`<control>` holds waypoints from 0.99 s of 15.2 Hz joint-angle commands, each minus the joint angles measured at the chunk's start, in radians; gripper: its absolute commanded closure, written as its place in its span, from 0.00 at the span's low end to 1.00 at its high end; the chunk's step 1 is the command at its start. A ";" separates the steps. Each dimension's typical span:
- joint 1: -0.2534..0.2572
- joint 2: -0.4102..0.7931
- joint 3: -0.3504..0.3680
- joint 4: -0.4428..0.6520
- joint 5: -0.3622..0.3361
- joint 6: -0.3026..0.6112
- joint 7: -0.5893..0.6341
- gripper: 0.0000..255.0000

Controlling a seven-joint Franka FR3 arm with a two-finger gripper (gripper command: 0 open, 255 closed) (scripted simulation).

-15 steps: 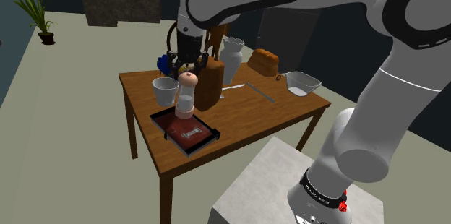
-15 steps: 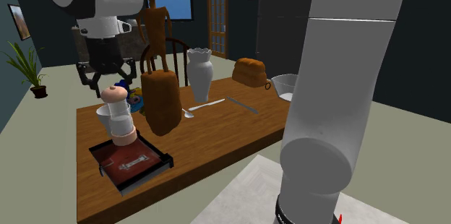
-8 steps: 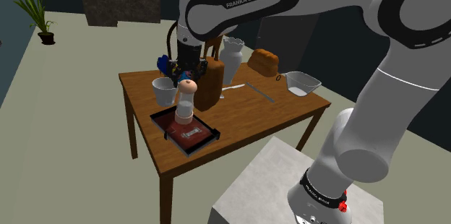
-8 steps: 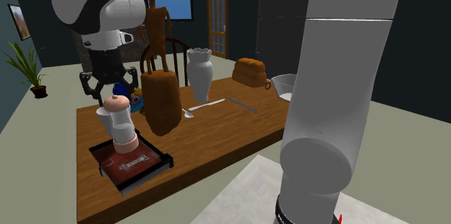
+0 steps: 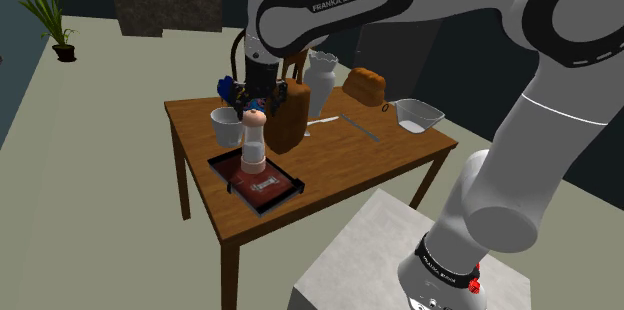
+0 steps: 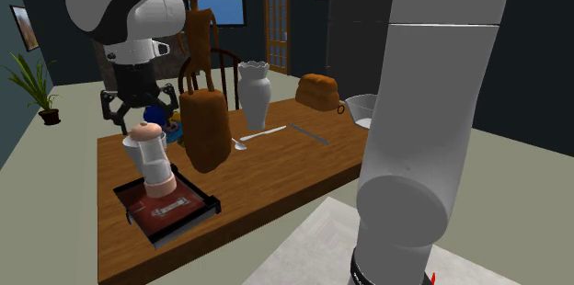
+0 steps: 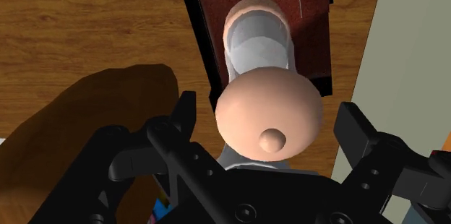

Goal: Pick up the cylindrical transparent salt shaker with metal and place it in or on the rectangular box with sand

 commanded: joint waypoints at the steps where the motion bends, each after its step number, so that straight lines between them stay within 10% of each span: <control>1: 0.000 0.000 0.000 0.000 0.000 0.000 0.000 0.00; 15: 0.001 -0.039 0.001 0.083 0.006 -0.122 -0.004 0.00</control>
